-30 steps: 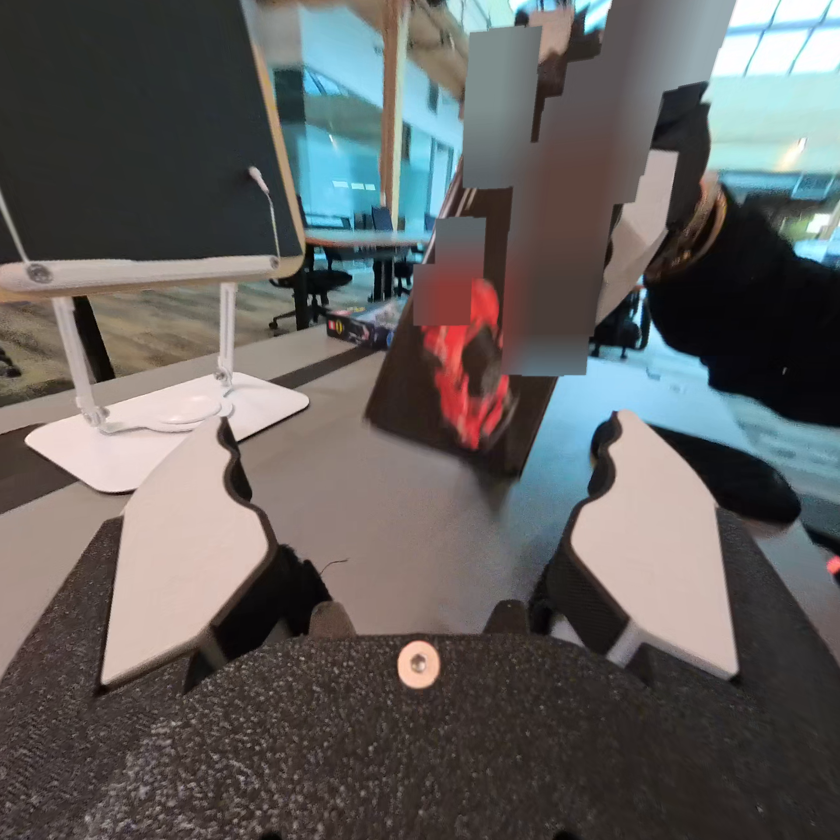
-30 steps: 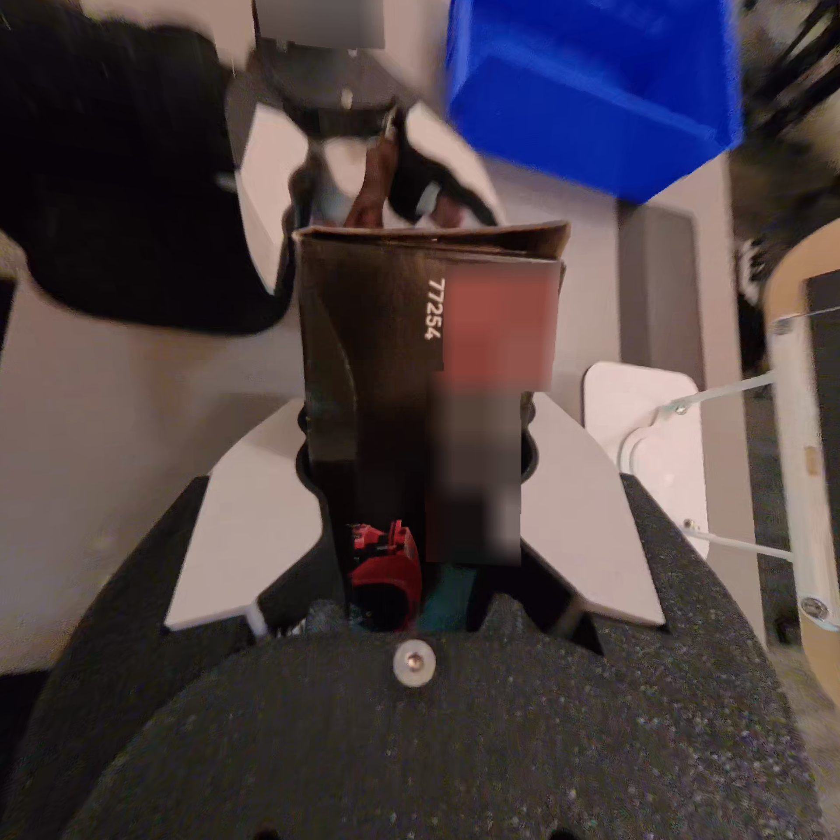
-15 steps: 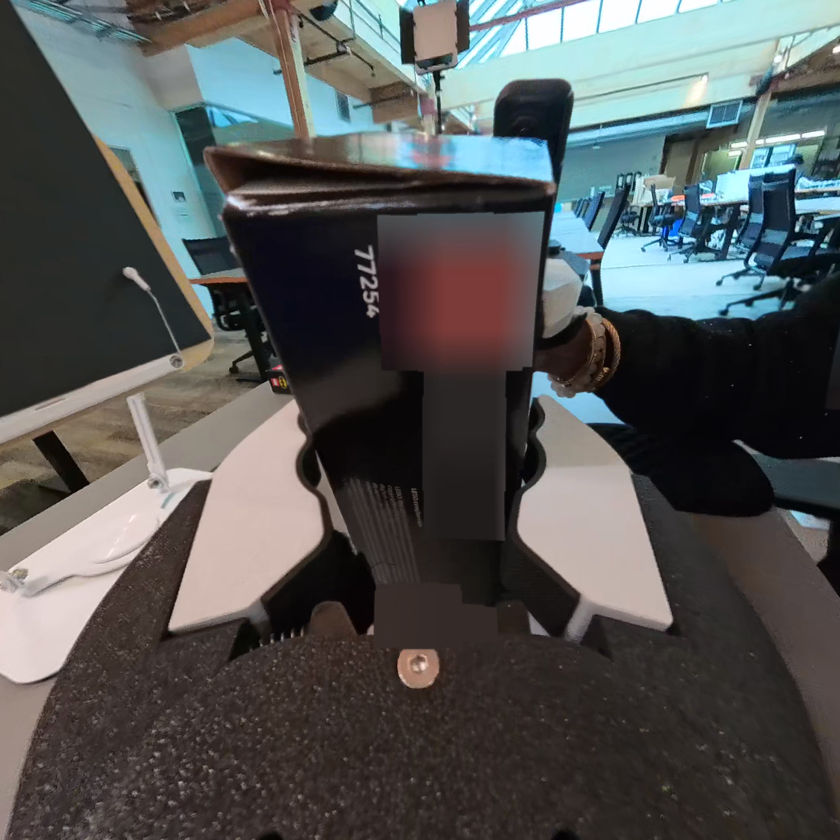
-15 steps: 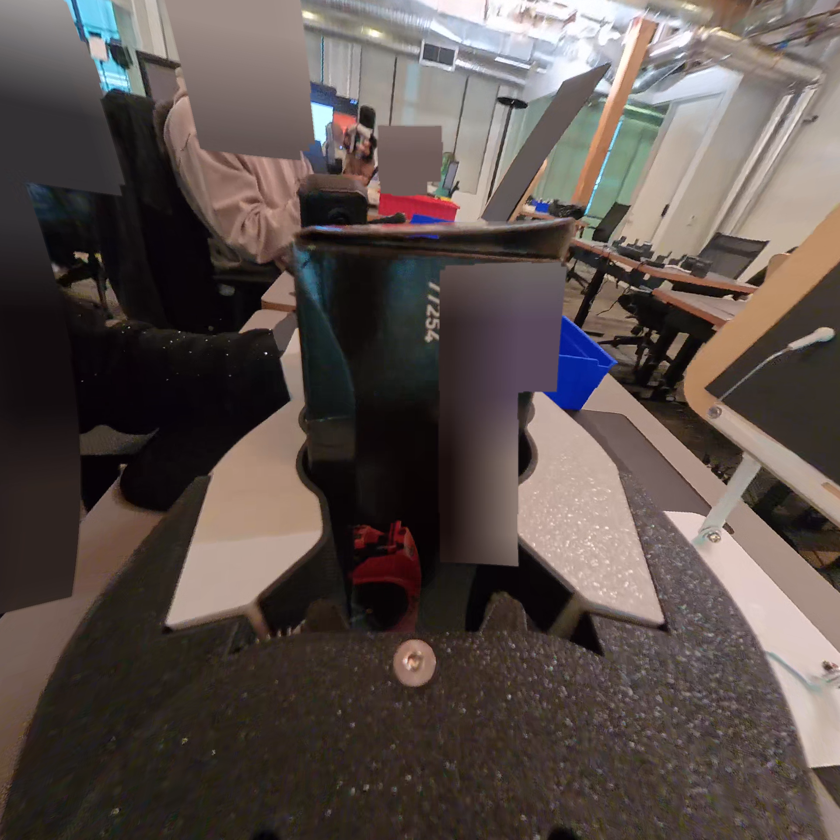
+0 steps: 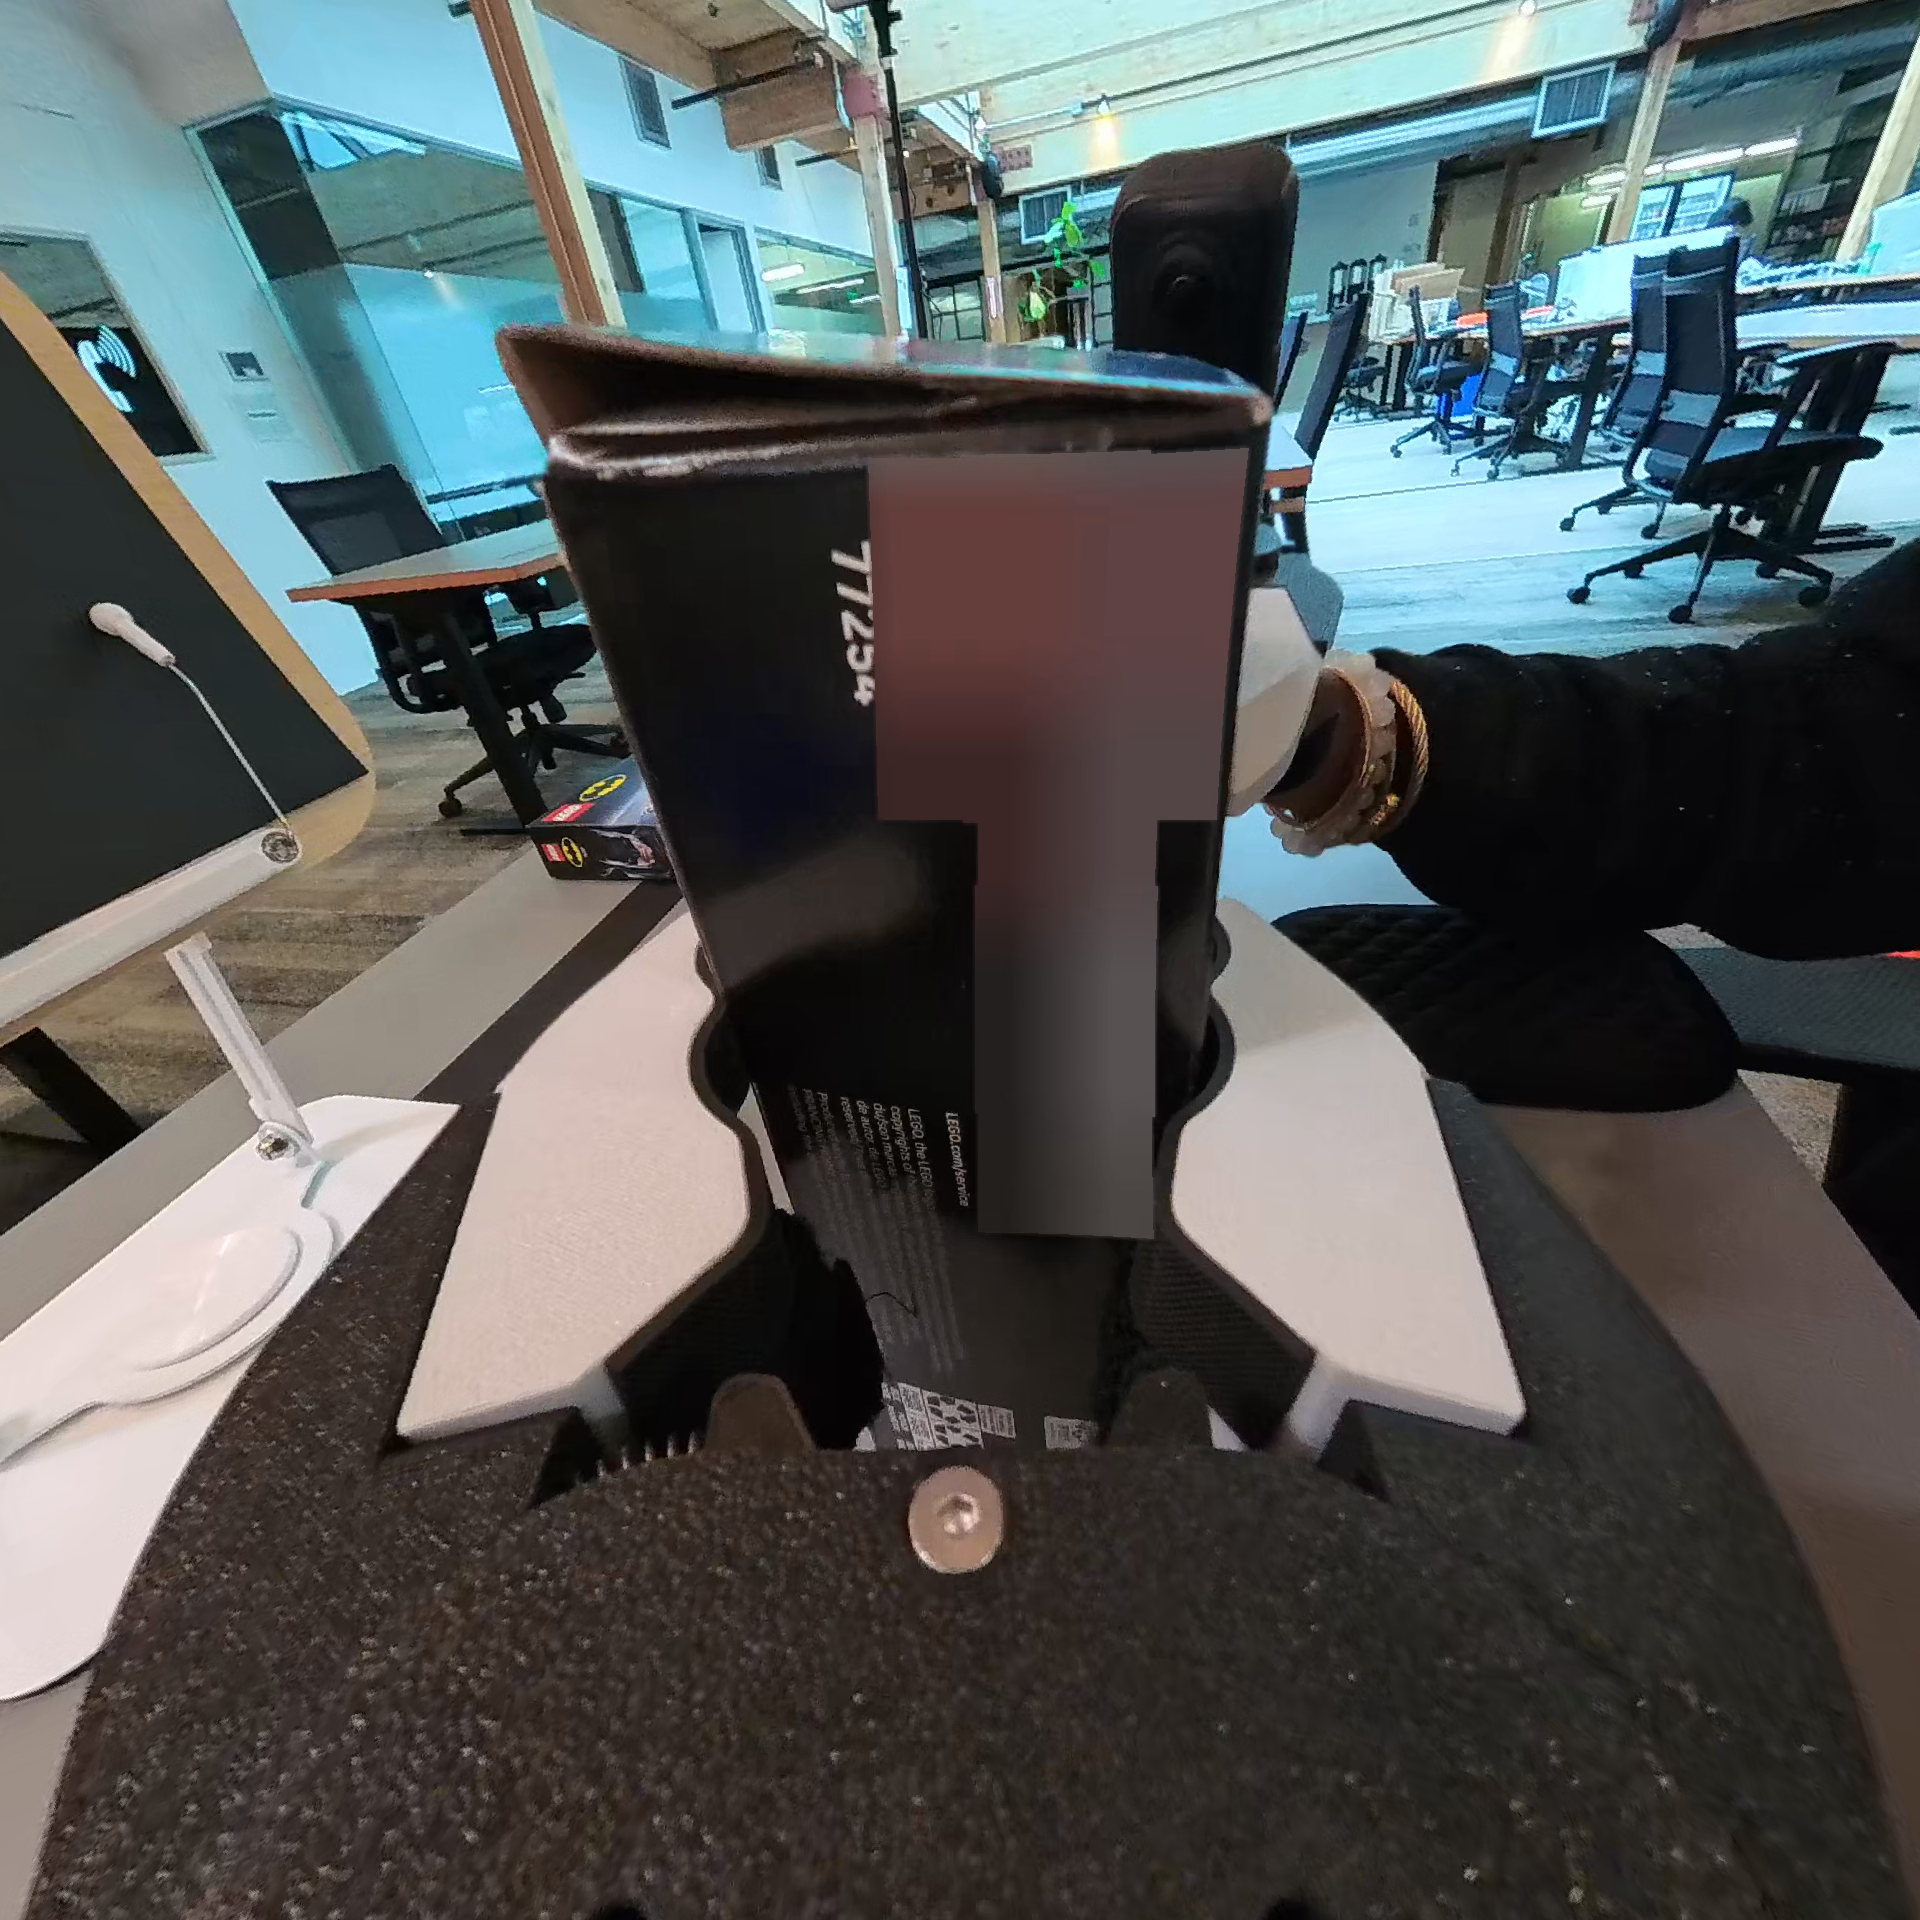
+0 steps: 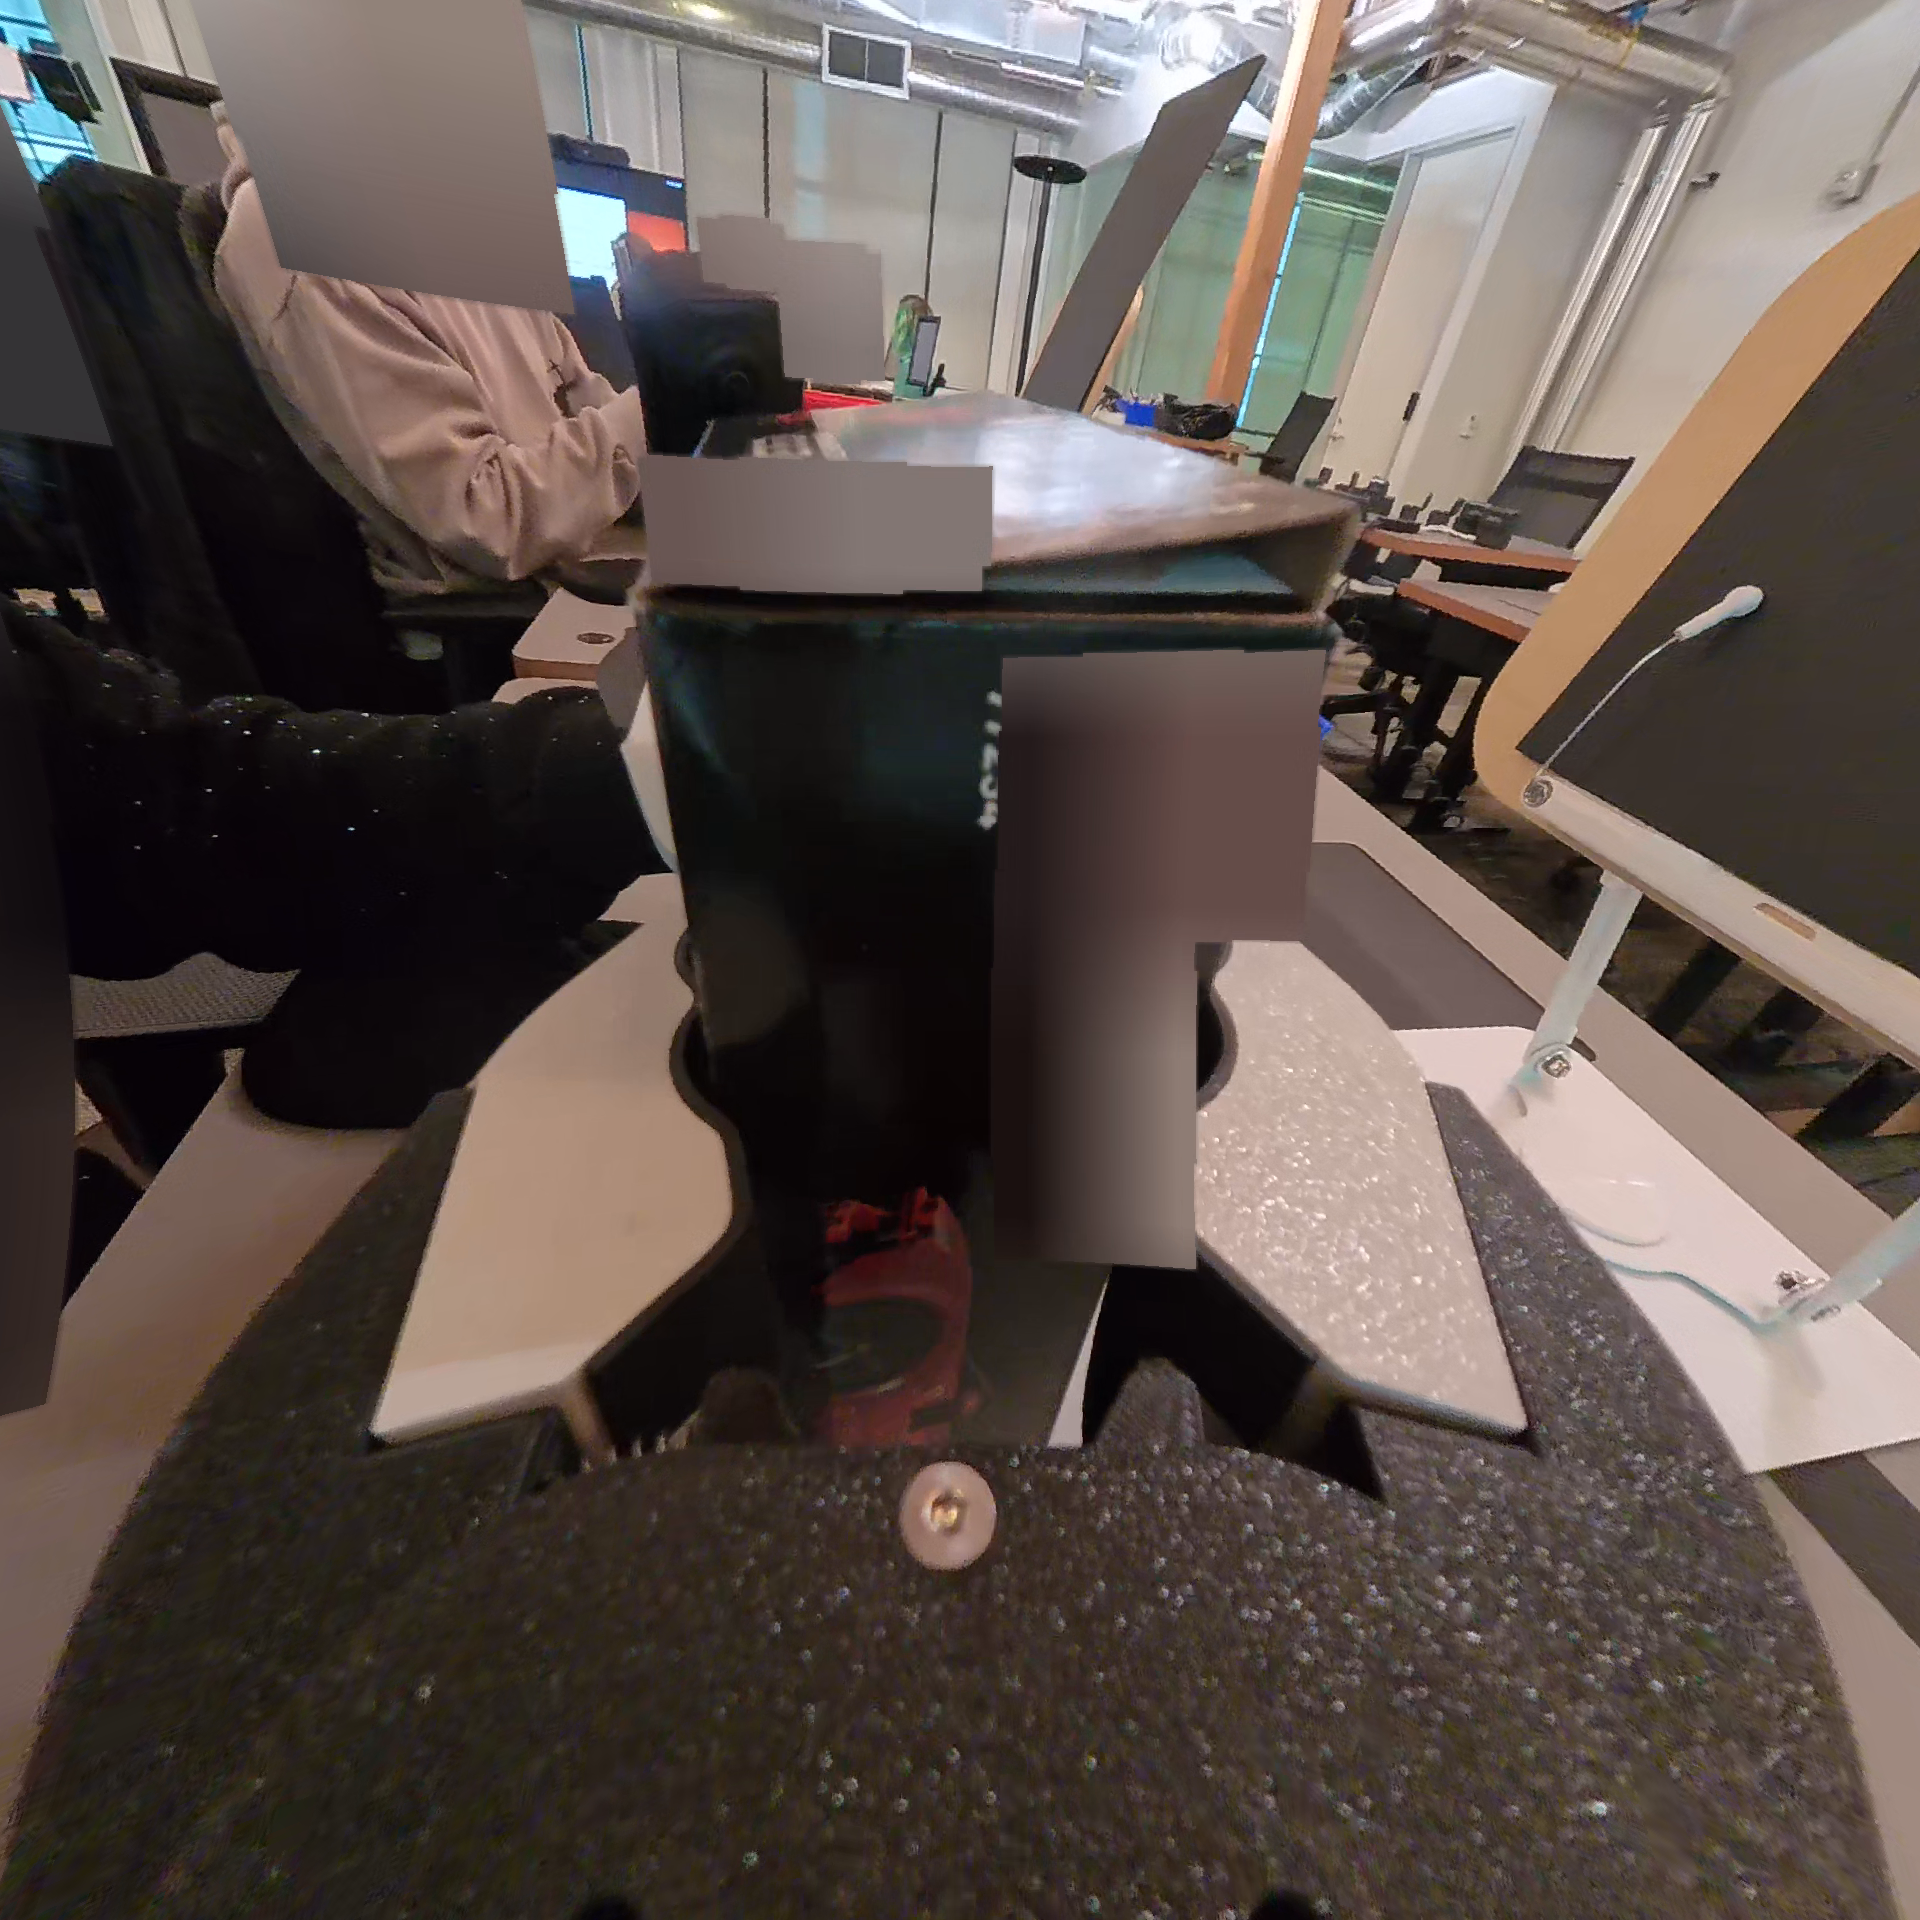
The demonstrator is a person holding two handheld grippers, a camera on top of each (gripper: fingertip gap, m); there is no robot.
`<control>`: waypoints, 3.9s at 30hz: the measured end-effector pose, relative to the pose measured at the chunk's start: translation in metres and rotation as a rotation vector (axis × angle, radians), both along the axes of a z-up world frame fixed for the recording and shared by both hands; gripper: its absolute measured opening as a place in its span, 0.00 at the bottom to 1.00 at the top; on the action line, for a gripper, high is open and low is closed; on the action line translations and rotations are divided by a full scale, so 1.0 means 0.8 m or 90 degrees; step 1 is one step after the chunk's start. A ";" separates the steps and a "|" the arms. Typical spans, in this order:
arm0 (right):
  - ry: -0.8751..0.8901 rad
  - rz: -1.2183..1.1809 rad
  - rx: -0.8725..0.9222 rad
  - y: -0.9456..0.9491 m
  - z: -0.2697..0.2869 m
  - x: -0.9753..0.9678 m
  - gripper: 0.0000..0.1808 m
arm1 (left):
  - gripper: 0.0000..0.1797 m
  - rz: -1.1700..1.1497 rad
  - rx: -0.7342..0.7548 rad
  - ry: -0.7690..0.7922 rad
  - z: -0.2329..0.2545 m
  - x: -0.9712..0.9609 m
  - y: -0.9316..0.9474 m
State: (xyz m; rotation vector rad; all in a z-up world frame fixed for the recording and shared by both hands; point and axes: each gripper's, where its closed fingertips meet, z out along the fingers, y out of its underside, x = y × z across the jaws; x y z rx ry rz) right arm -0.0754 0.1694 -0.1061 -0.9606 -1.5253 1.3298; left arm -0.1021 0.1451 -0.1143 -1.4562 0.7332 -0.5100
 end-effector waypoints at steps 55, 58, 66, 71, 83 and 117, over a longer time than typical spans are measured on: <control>0.012 -0.002 -0.074 0.015 0.136 0.093 0.00 | 0.47 -0.022 0.059 0.070 -0.001 0.009 -0.008; -0.039 -0.016 -0.036 0.005 0.128 0.083 0.08 | 0.47 -0.025 0.068 0.073 0.001 0.010 -0.012; -0.252 0.027 0.047 -0.038 0.092 0.080 0.34 | 0.47 -0.036 0.133 0.106 0.000 0.022 -0.030; -0.305 0.014 0.070 -0.055 0.080 0.084 0.32 | 0.47 -0.025 0.162 0.124 -0.003 0.027 -0.039; -0.347 -0.016 0.145 -0.062 0.064 0.099 0.25 | 0.46 0.032 0.189 0.194 -0.012 0.036 -0.039; -0.055 -0.030 0.314 -0.017 0.147 0.103 0.03 | 0.48 -0.066 -0.066 0.039 -0.005 0.040 0.014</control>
